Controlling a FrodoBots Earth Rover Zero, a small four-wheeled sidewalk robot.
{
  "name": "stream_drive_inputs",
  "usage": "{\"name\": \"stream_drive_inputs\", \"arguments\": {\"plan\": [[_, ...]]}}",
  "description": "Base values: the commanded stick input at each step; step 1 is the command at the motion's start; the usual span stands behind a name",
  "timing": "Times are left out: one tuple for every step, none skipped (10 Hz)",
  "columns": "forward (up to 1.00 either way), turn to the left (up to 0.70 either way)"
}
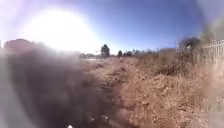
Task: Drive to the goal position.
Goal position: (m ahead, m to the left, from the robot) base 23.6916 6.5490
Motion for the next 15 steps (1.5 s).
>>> {"name": "stream_drive_inputs", "arguments": {"plan": [[0.50, -0.04], [0.50, 0.00], [0.50, -0.26], [0.50, -0.23], [0.50, 0.00], [0.50, 0.00], [0.50, 0.00], [0.50, 0.00], [0.50, 0.00], [0.50, 0.00], [0.50, 0.00], [0.50, -0.47], [0.50, -0.42], [0.50, -0.33], [0.50, 0.00]]}}
